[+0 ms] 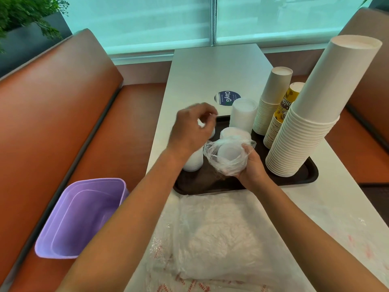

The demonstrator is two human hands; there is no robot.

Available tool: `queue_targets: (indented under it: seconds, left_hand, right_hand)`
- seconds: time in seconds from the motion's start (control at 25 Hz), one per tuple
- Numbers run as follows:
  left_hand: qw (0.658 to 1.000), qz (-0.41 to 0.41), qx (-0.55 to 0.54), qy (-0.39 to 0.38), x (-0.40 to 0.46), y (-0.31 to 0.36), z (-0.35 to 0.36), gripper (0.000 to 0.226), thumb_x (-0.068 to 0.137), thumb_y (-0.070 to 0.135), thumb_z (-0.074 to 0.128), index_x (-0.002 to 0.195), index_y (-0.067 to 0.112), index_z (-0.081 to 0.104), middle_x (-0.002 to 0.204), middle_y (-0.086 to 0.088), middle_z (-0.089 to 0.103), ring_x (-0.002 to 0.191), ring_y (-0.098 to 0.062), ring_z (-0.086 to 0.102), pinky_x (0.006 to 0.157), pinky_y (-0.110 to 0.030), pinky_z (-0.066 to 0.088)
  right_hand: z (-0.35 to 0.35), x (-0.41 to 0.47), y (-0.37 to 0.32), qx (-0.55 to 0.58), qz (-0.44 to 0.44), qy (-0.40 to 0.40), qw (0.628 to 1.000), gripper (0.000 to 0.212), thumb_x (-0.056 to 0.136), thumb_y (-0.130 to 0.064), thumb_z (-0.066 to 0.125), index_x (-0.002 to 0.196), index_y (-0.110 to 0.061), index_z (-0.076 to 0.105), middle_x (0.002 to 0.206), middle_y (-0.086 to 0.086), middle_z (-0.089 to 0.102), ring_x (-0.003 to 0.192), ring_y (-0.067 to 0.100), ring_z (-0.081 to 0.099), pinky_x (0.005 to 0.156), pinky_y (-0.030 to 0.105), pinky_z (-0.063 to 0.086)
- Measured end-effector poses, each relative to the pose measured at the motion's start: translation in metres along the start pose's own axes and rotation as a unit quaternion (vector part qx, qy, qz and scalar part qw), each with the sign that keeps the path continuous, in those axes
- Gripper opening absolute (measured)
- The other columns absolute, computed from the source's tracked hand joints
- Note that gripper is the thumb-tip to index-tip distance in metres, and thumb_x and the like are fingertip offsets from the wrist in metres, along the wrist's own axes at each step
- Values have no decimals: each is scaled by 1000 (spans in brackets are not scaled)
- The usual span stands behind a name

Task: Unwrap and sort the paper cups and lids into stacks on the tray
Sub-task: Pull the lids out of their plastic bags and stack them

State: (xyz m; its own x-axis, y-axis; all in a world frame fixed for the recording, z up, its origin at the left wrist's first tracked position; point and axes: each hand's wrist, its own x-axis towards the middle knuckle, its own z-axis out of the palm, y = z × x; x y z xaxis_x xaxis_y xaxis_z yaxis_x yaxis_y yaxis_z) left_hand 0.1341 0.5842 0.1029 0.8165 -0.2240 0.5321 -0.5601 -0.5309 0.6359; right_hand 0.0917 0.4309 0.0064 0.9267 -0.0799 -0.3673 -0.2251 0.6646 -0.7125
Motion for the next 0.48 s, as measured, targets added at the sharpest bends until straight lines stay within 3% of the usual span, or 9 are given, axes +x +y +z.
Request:
queue_targets:
  seconds: [0.08,0.2,0.32,0.48]
  left_hand:
    - [992,-43,-17,-118,-10,24,9,13,86,13,61,90,16,73,79,2,67,70,-9,59,71,-19,49]
    - [957,-37,98,-269,-24,26,23,19,89,16,59,105,22,69,104,3,66,90,-11,59,88,-31,49]
    - [950,12,180,-256,-32,22,29,34,88,17,62,120,28,57,128,7,52,114,-13,49,97,-32,45]
    - [935,19,203,-289,-32,21,30,51,88,18,63,133,27,42,136,5,46,117,-18,51,95,-33,44]
  right_hand:
    - [3,-1,1,-23,-15,-12,1000,43,99,-30,38,135,-6,45,122,16,60,104,28,62,81,42,55]
    - [9,-5,2,-63,-26,-11,998,33,99,-29,38,117,-9,57,110,13,64,100,26,63,82,40,54]
    - [9,-8,-2,-74,-54,-14,996,28,98,-26,37,109,-12,58,109,14,63,105,29,61,90,45,48]
    - [11,-16,-8,-91,-44,-27,995,28,97,-20,31,102,-12,57,92,11,63,86,22,62,75,36,50]
